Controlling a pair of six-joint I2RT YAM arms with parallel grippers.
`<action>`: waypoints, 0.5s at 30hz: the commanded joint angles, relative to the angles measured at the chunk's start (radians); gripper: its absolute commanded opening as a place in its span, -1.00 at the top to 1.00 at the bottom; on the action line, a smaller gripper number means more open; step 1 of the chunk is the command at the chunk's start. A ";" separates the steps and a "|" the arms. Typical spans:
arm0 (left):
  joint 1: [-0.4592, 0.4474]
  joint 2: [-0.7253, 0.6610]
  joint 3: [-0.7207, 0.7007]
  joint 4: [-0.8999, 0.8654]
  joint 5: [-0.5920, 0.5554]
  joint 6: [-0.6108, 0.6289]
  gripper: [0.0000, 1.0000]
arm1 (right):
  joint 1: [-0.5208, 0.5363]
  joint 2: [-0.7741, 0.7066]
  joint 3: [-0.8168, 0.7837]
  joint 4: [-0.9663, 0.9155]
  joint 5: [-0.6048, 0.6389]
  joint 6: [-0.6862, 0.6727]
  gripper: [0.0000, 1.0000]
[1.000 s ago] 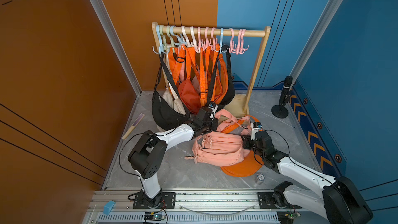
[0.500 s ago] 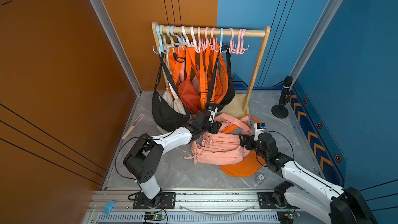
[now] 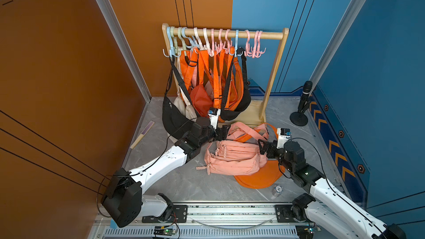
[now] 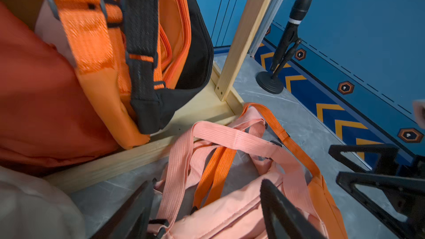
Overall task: Take the bag off the hook
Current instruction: Place the bag inside the bag.
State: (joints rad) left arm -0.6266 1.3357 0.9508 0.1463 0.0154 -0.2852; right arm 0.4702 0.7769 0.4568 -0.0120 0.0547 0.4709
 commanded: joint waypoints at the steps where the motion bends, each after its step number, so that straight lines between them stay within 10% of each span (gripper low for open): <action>1: 0.032 0.023 0.143 -0.105 -0.005 0.014 -0.46 | -0.002 -0.013 0.041 -0.063 -0.040 -0.021 -0.93; 15: 0.146 0.275 0.623 -0.326 0.168 0.034 -0.09 | 0.031 0.050 0.067 -0.011 -0.122 0.002 -0.94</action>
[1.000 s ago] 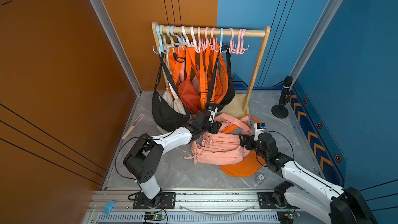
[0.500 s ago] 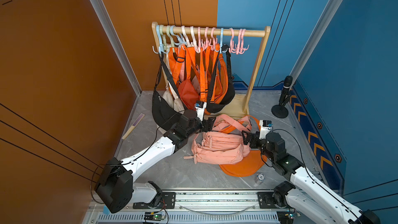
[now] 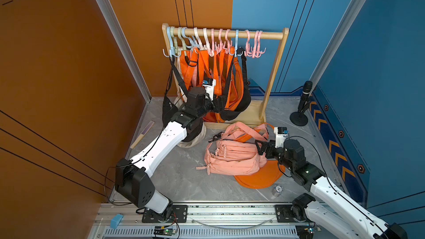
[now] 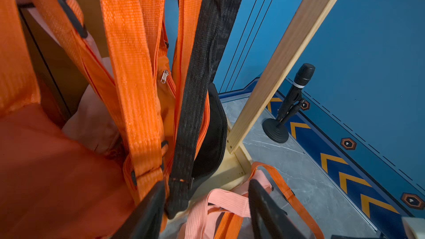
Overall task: Take the bag off the hook
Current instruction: Place the bag inside the bag, then pick up the bag from the hook.
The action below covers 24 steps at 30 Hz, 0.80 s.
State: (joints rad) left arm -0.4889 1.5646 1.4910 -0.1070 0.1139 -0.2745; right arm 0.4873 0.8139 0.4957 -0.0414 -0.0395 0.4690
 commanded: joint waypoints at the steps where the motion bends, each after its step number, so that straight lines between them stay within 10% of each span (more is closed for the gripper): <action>1: 0.011 0.068 0.117 -0.115 0.074 0.030 -0.09 | 0.019 0.017 0.029 0.020 -0.028 0.001 -0.94; 16: 0.048 0.322 0.425 -0.200 0.105 0.065 -0.27 | 0.020 0.106 0.122 0.007 -0.092 -0.061 -0.96; 24: 0.039 0.394 0.507 -0.214 0.119 0.060 0.17 | 0.016 0.134 0.117 0.077 -0.105 -0.036 -0.96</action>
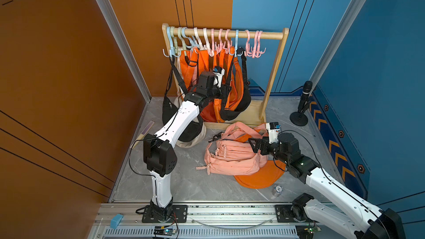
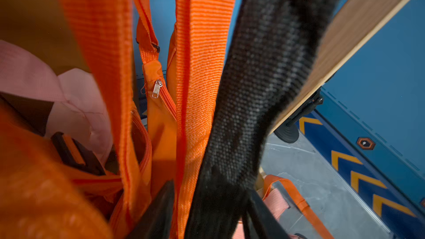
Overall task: Take the bag off the hook
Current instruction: Pick up the bag from the hook.
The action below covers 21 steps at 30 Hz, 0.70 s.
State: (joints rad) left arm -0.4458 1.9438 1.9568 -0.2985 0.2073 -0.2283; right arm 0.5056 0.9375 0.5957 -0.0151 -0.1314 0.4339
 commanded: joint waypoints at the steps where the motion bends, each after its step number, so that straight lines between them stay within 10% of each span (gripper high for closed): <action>1: -0.004 0.019 0.046 -0.025 0.024 0.014 0.23 | -0.003 0.016 0.016 0.056 -0.011 0.000 -0.97; 8: -0.005 0.012 0.047 -0.028 0.028 0.011 1.00 | -0.012 0.059 0.049 0.058 -0.025 -0.011 -0.96; 21: -0.008 -0.121 -0.059 0.003 0.042 0.015 1.00 | -0.053 0.262 0.230 0.135 -0.034 -0.013 -0.97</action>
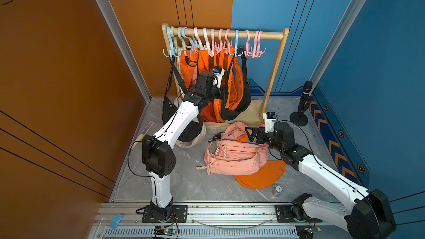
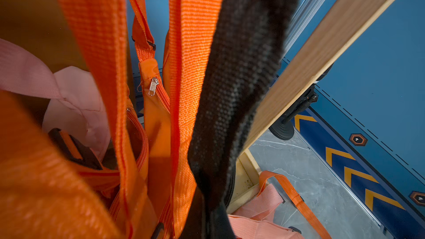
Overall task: Take the bag off the hook
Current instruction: Pick up the bag from the hook.
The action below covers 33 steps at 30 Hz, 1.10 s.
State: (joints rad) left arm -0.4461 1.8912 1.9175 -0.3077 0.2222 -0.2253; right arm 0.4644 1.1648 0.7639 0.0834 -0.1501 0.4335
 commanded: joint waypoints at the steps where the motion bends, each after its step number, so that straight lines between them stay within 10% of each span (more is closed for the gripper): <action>1: -0.008 -0.081 -0.032 0.013 0.028 0.015 1.00 | -0.020 0.057 0.087 0.039 -0.020 -0.016 -0.96; 33: 0.107 -0.326 -0.310 0.093 0.068 -0.038 1.00 | -0.169 0.820 1.059 0.164 -0.249 -0.124 -0.89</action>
State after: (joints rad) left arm -0.3527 1.5856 1.6211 -0.2127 0.2668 -0.2554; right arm 0.3008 1.9575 1.7512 0.2691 -0.3668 0.3115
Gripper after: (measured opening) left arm 0.049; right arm 0.950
